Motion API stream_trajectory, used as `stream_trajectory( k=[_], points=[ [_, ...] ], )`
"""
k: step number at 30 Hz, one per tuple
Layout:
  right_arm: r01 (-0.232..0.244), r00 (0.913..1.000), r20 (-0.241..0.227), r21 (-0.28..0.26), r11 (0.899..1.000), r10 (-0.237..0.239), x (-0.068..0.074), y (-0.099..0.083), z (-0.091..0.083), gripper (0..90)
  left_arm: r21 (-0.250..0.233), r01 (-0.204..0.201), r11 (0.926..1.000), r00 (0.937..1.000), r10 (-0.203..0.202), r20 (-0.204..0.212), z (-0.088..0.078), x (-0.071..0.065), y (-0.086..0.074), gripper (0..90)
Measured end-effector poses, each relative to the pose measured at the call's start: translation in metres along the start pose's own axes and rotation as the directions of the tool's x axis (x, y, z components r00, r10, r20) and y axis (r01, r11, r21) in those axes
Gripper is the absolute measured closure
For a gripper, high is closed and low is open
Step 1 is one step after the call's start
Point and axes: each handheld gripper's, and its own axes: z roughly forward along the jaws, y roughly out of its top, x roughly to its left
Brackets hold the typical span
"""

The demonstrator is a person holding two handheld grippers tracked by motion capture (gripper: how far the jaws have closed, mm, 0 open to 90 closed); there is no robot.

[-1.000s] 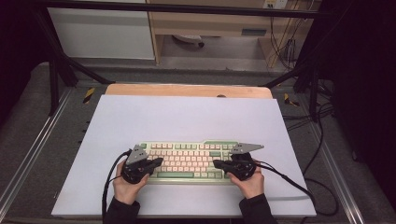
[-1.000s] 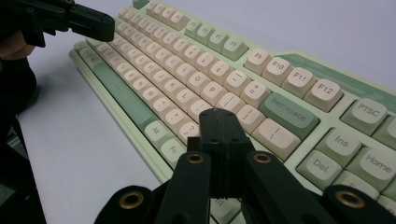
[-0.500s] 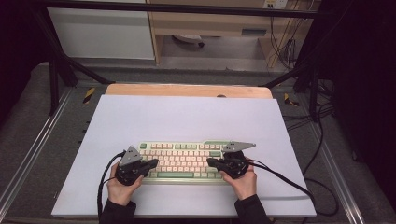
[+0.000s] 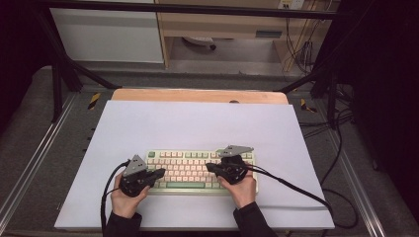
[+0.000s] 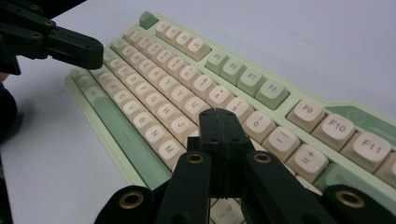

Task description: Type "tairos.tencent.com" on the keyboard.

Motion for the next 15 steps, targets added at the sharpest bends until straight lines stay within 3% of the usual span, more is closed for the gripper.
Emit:
stream_trajectory(
  k=[15],
  points=[
    [-0.010,0.9993,0.036,0.029,1.000,0.009,-0.004,0.004,0.023,90.0,-0.001,0.009,1.0000,1.0000,-0.009,0.000,-0.001,0.003,-0.001,90.0]
  ],
)
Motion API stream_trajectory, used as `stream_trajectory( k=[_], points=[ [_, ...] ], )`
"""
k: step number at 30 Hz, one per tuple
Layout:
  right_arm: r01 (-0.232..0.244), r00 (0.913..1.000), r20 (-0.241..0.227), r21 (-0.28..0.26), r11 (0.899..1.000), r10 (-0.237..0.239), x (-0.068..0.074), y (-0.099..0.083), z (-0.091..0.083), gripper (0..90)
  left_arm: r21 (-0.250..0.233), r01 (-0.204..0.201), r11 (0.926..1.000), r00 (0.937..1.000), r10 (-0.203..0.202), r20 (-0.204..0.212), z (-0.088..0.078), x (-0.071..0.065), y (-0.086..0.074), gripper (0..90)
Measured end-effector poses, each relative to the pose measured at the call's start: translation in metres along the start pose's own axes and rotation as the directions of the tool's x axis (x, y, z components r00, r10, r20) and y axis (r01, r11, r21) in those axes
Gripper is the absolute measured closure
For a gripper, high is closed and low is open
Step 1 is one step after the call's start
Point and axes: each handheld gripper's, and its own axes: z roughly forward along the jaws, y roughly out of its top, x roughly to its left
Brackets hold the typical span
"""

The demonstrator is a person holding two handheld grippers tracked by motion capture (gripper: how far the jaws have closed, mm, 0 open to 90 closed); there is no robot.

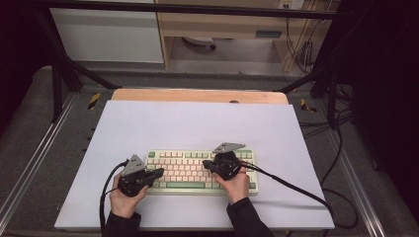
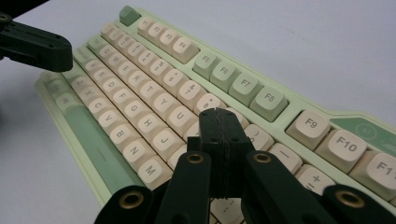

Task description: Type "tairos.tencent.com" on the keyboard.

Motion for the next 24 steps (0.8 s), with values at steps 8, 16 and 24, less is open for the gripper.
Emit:
stream_trajectory(
  k=[8,16,24],
  points=[
    [0.006,1.0000,0.004,0.025,1.000,-0.006,-0.0011,-0.0033,0.0064,90.0,0.003,-0.001,1.0000,1.0000,0.001,0.000,0.0006,0.0001,-0.0002,90.0],
    [0.010,0.9999,0.006,0.036,0.999,-0.011,-0.0010,-0.0044,0.0075,90.0,0.003,-0.001,1.0000,1.0000,0.001,-0.001,0.0008,0.0001,-0.0002,90.0],
    [0.013,0.9999,0.004,0.034,0.999,-0.013,-0.0010,-0.0049,0.0082,90.0,0.001,-0.002,1.0000,1.0000,0.002,-0.002,0.0004,0.0000,0.0001,90.0]
  ],
)
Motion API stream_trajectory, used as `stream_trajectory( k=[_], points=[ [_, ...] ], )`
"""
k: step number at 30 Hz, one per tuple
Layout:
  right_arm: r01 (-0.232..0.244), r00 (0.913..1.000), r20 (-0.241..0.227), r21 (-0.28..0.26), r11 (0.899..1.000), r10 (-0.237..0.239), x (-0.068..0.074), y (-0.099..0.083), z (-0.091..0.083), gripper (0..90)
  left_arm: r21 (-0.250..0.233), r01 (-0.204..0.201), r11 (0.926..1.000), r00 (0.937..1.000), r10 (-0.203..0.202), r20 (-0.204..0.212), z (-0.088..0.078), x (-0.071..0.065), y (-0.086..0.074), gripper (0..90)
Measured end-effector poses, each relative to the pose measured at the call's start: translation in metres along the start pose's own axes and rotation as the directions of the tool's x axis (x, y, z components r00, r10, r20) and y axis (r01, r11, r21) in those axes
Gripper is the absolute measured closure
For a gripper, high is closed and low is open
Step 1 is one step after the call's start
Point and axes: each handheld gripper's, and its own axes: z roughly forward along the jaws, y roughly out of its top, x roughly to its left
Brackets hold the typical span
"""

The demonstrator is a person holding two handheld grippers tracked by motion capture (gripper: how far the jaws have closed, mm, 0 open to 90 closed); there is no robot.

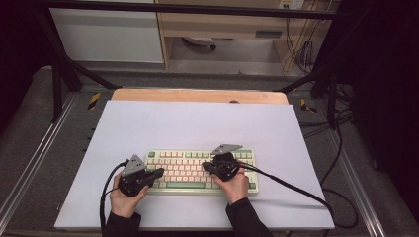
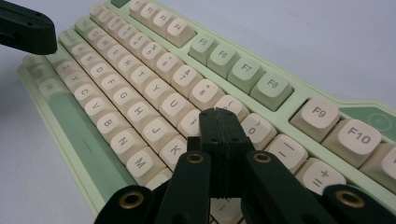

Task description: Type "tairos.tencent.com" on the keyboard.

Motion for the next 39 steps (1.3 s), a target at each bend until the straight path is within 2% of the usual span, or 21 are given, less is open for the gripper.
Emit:
stream_trajectory(
  k=[6,14,24,30,39],
  points=[
    [0.003,1.0000,0.006,0.011,1.000,-0.003,0.000,-0.001,0.002,90.0,-0.001,0.001,1.0000,1.0000,-0.001,-0.001,0.000,0.000,0.000,90.0],
    [0.007,1.0000,-0.001,0.000,1.000,-0.007,0.000,0.000,0.000,90.0,-0.002,0.001,1.0000,1.0000,-0.001,-0.001,0.000,0.000,0.000,90.0],
    [0.016,0.9997,-0.018,-0.022,1.000,-0.016,0.002,0.004,-0.014,90.0,-0.006,0.004,1.0000,1.0000,-0.004,-0.005,-0.001,0.001,0.001,90.0],
    [0.040,0.9990,-0.021,-0.010,0.999,-0.040,0.004,0.005,-0.025,90.0,-0.005,0.005,1.0000,0.9999,-0.005,-0.011,-0.001,0.001,0.001,90.0],
    [0.038,0.9990,-0.022,-0.005,0.999,-0.038,-0.003,-0.005,-0.042,90.0,0.009,0.011,0.9999,0.9998,-0.011,-0.018,0.006,0.003,0.003,90.0]
  ],
)
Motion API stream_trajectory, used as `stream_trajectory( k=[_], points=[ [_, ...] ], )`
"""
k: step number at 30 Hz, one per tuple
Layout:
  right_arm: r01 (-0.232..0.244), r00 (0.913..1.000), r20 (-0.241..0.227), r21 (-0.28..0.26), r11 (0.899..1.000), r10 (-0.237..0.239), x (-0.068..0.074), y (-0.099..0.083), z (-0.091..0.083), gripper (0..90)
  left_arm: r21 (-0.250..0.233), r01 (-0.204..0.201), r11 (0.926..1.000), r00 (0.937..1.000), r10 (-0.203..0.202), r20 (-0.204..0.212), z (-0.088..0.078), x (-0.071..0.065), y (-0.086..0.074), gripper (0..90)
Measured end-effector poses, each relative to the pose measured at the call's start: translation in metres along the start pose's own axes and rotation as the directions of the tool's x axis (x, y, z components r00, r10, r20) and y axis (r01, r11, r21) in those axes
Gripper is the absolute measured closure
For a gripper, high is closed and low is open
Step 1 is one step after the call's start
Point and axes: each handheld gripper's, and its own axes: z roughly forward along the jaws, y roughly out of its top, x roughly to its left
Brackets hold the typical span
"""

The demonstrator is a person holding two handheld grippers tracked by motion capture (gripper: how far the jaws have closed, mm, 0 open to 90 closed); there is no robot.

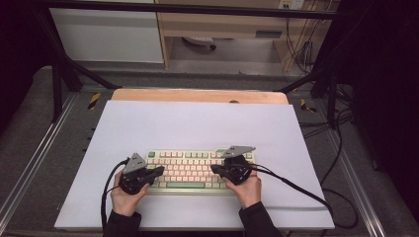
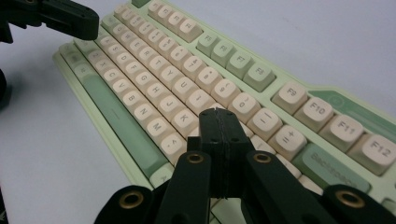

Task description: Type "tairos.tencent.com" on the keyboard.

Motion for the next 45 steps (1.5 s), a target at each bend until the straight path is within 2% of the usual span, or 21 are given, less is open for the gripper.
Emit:
stream_trajectory(
  k=[11,17,28,31,38,45],
  points=[
    [-0.018,0.9998,0.006,0.004,1.000,0.018,-0.007,-0.016,-0.015,90.0,0.032,-0.006,0.9995,0.9998,0.007,-0.018,0.011,0.001,0.001,90.0],
    [-0.019,0.9998,0.004,0.006,1.000,0.019,-0.007,-0.020,-0.016,90.0,0.046,-0.009,0.9989,0.9997,0.010,-0.023,0.014,0.001,-0.001,90.0],
    [-0.024,0.9997,-0.003,0.008,1.000,0.024,-0.006,-0.021,-0.017,90.0,0.041,-0.003,0.9992,0.9998,0.004,-0.017,0.015,0.000,-0.003,90.0],
    [-0.022,0.9997,-0.004,0.010,1.000,0.022,-0.005,-0.022,-0.017,90.0,0.056,-0.012,0.9983,0.9998,0.012,-0.014,0.017,0.001,-0.004,90.0],
    [-0.017,0.9998,-0.006,0.010,1.000,0.017,-0.005,-0.022,-0.016,90.0,0.035,-0.004,0.9994,1.0000,0.004,-0.004,0.014,0.000,-0.003,90.0],
    [-0.018,0.9998,-0.007,0.006,1.000,0.018,-0.005,-0.021,-0.017,90.0,0.025,-0.011,0.9996,0.9999,0.011,-0.010,0.008,-0.002,-0.002,90.0]
  ],
)
